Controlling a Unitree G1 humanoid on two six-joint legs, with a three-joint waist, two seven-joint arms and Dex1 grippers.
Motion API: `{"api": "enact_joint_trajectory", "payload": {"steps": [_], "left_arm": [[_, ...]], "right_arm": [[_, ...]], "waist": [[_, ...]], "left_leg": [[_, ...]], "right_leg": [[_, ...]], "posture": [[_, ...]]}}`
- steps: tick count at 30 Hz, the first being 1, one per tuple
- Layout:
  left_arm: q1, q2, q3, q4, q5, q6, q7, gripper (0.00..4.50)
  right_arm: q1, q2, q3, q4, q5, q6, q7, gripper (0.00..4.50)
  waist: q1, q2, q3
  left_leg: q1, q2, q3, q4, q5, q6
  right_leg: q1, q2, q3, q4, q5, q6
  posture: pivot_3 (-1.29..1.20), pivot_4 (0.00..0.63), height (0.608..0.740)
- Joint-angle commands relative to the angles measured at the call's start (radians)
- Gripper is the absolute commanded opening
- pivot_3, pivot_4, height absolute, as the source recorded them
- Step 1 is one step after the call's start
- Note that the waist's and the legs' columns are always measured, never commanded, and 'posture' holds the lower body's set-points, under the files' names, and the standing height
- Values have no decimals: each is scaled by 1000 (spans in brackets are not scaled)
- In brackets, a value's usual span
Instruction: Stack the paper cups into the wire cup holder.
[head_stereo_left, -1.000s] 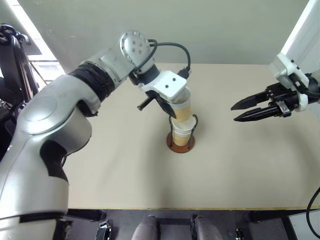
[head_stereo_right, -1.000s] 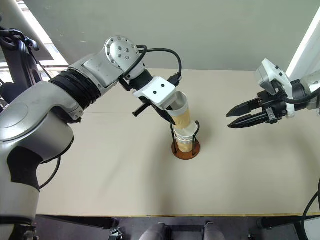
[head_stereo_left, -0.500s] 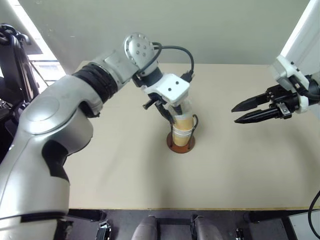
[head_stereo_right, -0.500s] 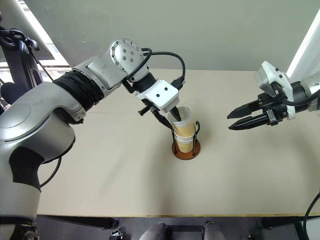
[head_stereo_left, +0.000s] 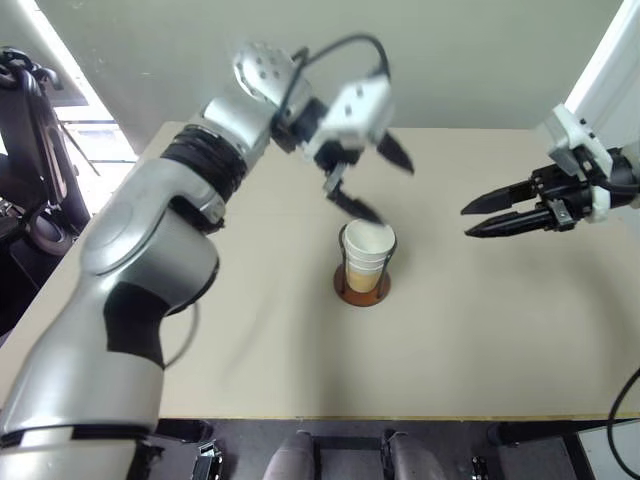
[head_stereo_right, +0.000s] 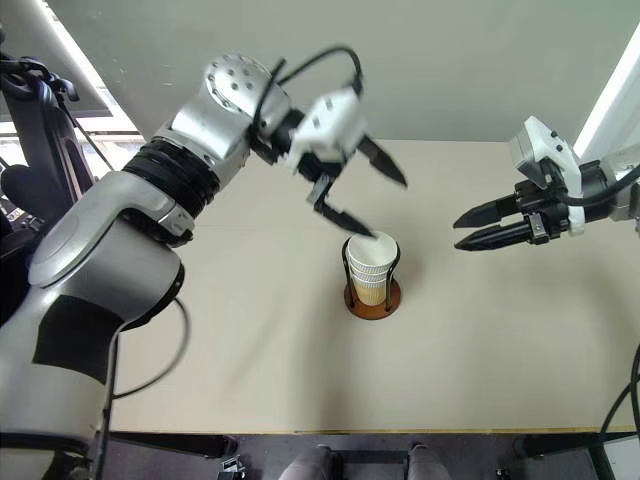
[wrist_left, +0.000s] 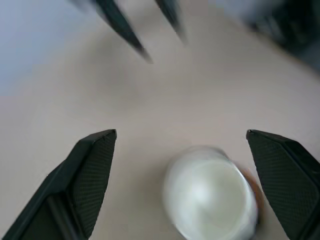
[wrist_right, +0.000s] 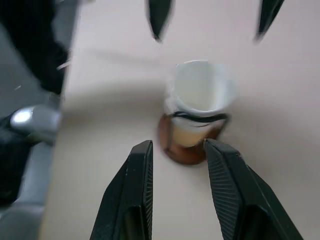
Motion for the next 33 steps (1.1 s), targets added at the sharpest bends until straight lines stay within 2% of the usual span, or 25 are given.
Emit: {"api": "enact_joint_trajectory", "payload": {"steps": [1, 4, 8, 13, 22, 29, 33], "left_arm": [[13, 11, 253, 91, -11, 171, 46, 4459], [84, 14, 418, 116, 14, 230, 188, 4459], [190, 20, 544, 110, 102, 233, 341, 4459], [305, 28, 612, 104, 244, 186, 482, 4459], [377, -33, 698, 146, 438, 73, 786, 4459], [465, -72, 753, 134, 500, 45, 856, 4459], [528, -93, 788, 104, 500, 25, 864, 4459]], "right_arm": [[-2, 37, -86, 45, -13, 12, -106, 1582], [1, 95, -119, 119, -45, -19, -207, 1582], [-24, 189, -149, 270, -115, -108, -371, 1582], [-32, 314, -150, 456, -202, -248, -519, 1582], [-28, 494, -165, 732, -319, -462, -777, 1582], [-21, 556, -217, 838, -327, -572, -890, 1582], [-4, 573, -233, 842, -326, -593, -903, 1582]], "waist": [[-3, 1, 0], [-7, 1, 0], [-8, 2, 1], [-9, 2, 1], [-6, 2, 1], [-7, 2, 1], [-7, 2, 1]], "left_leg": [[0, 1, 1, 0, 0, 0], [4, 2, 3, -3, 0, 0], [10, 1, 6, -5, 1, 0], [10, 2, 5, -5, 1, -1], [11, 2, 7, -6, 1, -1], [11, 3, 7, -8, 0, -1], [12, 3, 7, -9, 0, -2]], "right_leg": [[0, 0, 0, 0, 0, 1], [1, 0, 2, 0, -3, 5], [3, 2, 2, 2, -2, 4], [2, 0, 2, 3, 0, 1], [1, -2, 1, 3, 2, -2], [0, -2, 0, 2, 7, -6], [-1, -2, 1, 3, 8, -6]], "posture": [[0, 150, 740], [0, 150, 740], [0, 150, 740], [0, 150, 740], [0, 150, 740], [0, 150, 740], [0, 150, 740]]}}
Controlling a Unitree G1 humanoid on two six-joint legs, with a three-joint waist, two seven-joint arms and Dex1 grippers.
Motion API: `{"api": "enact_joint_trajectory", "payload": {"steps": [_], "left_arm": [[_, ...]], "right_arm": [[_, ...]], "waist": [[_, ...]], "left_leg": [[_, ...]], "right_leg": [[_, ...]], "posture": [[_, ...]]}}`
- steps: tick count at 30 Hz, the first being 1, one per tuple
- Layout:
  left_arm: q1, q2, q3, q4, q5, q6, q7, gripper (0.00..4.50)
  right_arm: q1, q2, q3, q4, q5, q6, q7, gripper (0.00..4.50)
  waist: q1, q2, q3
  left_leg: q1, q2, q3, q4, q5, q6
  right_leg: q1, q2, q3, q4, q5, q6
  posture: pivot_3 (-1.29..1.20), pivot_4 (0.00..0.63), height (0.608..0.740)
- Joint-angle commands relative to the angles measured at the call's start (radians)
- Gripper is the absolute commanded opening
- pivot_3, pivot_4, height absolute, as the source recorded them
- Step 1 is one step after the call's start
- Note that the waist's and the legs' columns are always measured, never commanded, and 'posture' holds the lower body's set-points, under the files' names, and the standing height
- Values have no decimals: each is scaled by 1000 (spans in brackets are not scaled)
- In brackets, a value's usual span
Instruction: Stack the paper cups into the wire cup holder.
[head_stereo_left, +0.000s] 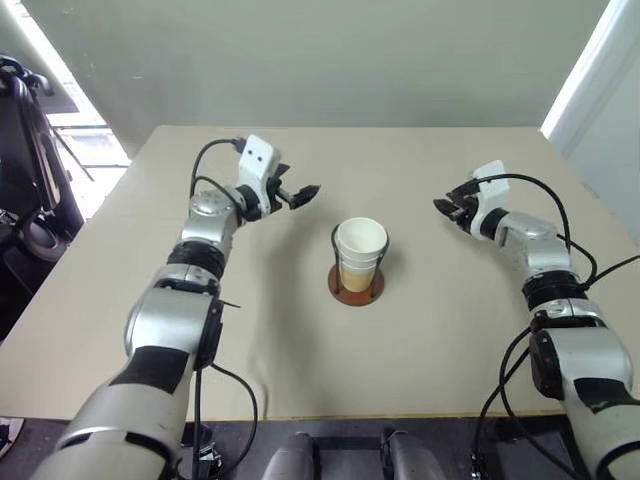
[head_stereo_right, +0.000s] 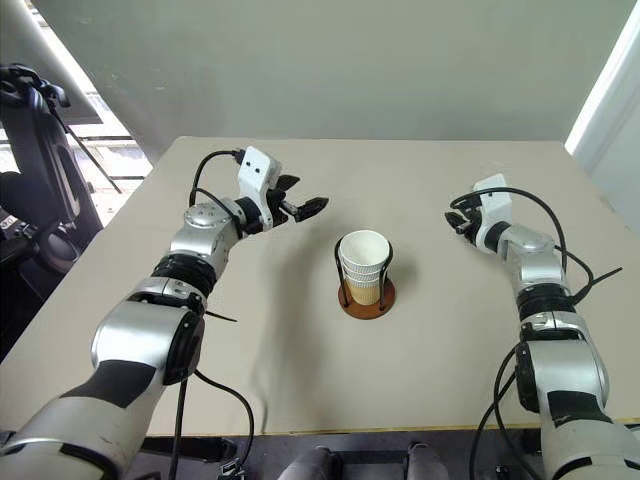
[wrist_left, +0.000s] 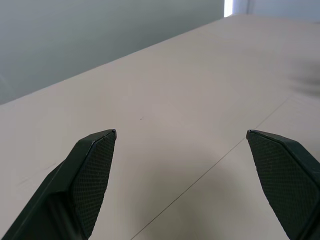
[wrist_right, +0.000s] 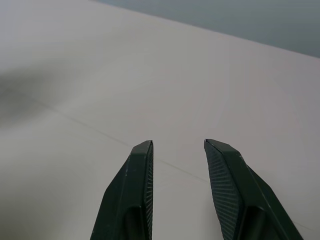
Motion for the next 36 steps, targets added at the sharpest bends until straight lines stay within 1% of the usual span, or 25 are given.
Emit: {"api": "enact_joint_trajectory", "payload": {"steps": [1, 6, 9, 12, 15, 17, 20, 22, 26, 31, 34, 36], "left_arm": [[29, -19, 52, -52, -2, -26, 22, 4459], [93, -59, 109, -98, -26, -11, 42, 4459], [127, -76, 122, -139, -21, -27, 37, 4459], [142, -84, 125, -160, -17, -25, 7, 4459], [139, -74, 110, -159, 6, -18, -24, 4459], [130, -59, 119, -152, -3, 17, -61, 4459], [123, -34, 118, -137, 14, 41, -52, 4459], [123, -30, 124, -138, 15, 47, -41, 4459], [138, -26, 127, -137, 29, 9, -25, 4459], [157, -48, 123, -142, 41, -23, 17, 4459], [173, -64, 106, -135, 79, -108, 77, 4459], [176, -76, 106, -125, 90, -124, 98, 4459]], "right_arm": [[2, 13, -44, -11, 11, -32, -29, 1582], [21, 30, -82, -6, 20, -46, -64, 1582], [46, 31, -70, -13, -6, -79, -77, 1582], [79, 37, -53, -35, -31, -152, -78, 1582], [103, 37, -56, -51, -23, -182, -31, 1582], [123, 28, -51, -61, -32, -212, -12, 1582], [142, 25, -60, -82, -1, -168, 63, 1582], [148, 26, -67, -94, 9, -143, 83, 1582], [157, 22, -59, -85, -24, -141, 39, 1582], [139, 34, -63, -52, -33, -165, 1, 1582], [125, 37, -73, -8, -37, -178, -38, 1582], [117, 35, -72, 20, -46, -196, -62, 1582]], "waist": [[0, 0, 0], [1, 0, 0], [1, 0, 0], [1, 0, 0], [1, 0, 0], [0, 0, 0], [0, 0, 0], [-1, 0, 0], [0, 0, 0], [0, 0, 0], [0, 0, 0], [0, 0, 0]], "left_leg": [[0, 0, 0, 0, 0, 0], [0, 0, 0, 0, 0, 0], [0, 0, 0, 0, 0, 0], [0, 0, 0, 0, 0, 0], [0, 0, 0, -1, 0, 0], [1, 0, 0, -1, 0, 0], [1, 0, 0, -1, 0, 0], [1, 1, 0, -1, 0, 0], [1, 1, 0, -1, 0, -1], [1, 1, 0, -2, 0, -1], [1, 1, 0, -2, 0, -1], [1, 1, 0, -2, 0, -1]], "right_leg": [[0, 0, 0, 0, 0, 0], [0, 0, 0, 0, 1, -2], [0, 0, 0, 0, 2, -2], [0, 0, 0, 0, 2, -2], [0, 0, 0, 0, 3, -3], [0, 0, 0, 0, 3, -3], [0, 1, 0, 0, 3, -3], [0, 1, 0, 0, 3, -3], [0, 1, 0, 0, 3, -3], [0, 1, 0, -1, 3, -3], [0, 1, 0, -1, 3, -3], [0, 1, 1, -1, 3, -3]], "posture": [[0, 150, 740], [0, 150, 740], [0, 150, 740], [0, 150, 740], [0, 150, 740], [0, 150, 740], [0, 150, 740], [0, 150, 740], [0, 150, 740], [0, 150, 740], [0, 150, 740], [0, 150, 740]]}}
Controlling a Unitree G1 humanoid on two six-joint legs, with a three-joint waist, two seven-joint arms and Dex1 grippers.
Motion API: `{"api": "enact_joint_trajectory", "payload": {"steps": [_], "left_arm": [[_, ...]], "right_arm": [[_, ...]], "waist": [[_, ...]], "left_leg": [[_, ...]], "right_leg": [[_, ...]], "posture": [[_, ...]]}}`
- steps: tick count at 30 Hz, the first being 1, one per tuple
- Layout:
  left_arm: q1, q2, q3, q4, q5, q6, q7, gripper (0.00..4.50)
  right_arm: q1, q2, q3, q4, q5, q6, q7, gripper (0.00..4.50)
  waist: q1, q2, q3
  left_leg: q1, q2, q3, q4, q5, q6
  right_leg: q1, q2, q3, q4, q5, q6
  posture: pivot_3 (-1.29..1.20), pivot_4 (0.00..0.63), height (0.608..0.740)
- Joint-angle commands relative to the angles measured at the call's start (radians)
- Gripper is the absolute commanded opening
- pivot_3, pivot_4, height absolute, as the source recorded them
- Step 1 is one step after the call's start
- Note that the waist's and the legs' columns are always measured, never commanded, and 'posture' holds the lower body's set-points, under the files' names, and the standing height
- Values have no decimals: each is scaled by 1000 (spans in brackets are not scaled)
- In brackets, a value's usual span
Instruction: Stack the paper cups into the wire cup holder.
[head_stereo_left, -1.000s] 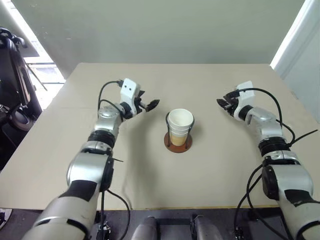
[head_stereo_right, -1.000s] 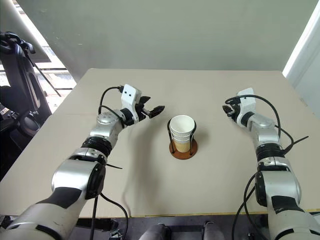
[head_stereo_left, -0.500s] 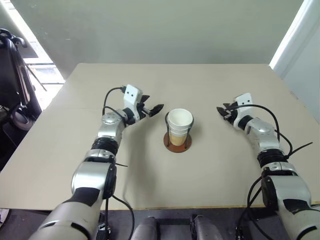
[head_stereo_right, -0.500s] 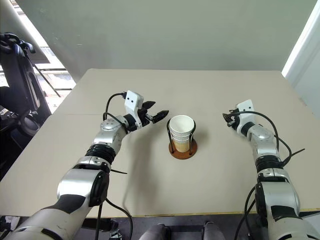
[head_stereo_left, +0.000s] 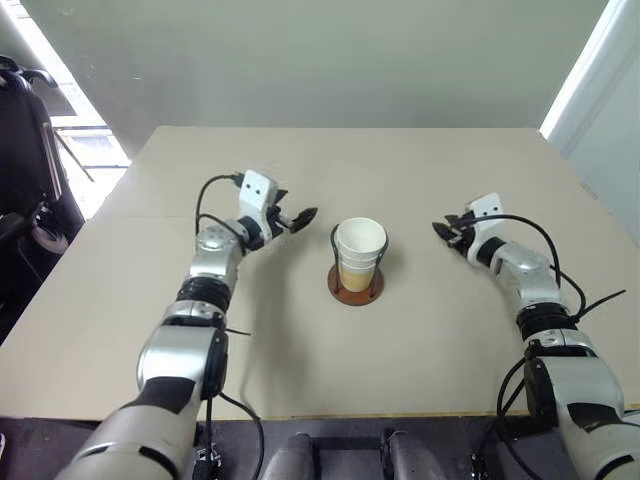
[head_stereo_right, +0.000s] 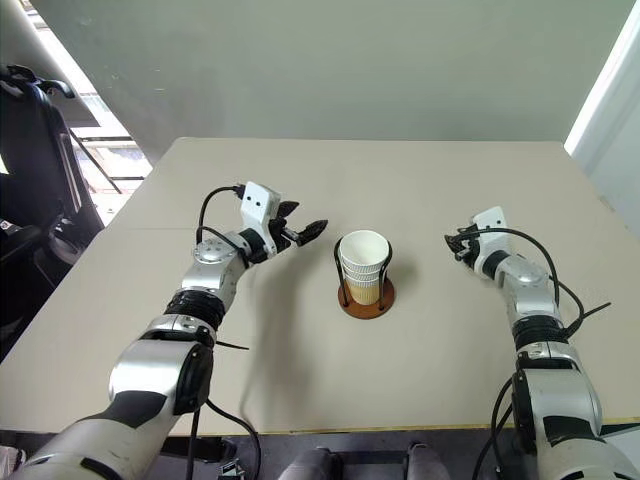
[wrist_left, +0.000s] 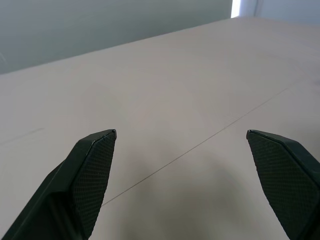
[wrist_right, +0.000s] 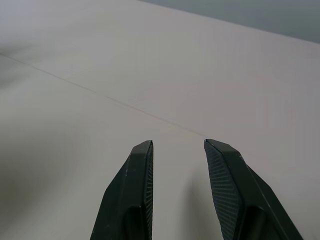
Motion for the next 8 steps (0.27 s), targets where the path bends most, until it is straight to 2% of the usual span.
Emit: {"api": "enact_joint_trajectory", "payload": {"steps": [1, 4, 8], "left_arm": [[-1, -18, -5, 1, 32, -65, 52, 4459], [5, -41, -12, 14, 56, -86, 90, 4459], [8, -69, 11, 21, 28, -63, 62, 4459]], "right_arm": [[-42, -7, -23, 41, -12, -51, -56, 1582], [-52, -12, -15, 76, -39, -94, -116, 1582], [-66, 2, -25, 94, -38, -95, -160, 1582]], "waist": [[0, 0, 0], [1, 0, 0], [0, 0, 0]], "left_leg": [[0, 0, 0, 0, 0, 0], [0, 0, 0, 0, 0, 0], [0, 0, 0, 0, 0, 0]], "right_leg": [[0, 0, 0, 0, 0, 0], [0, 0, 0, 0, 0, 0], [0, 0, 0, 0, 1, 0]], "posture": [[0, 150, 740], [0, 150, 740], [0, 150, 740]]}}
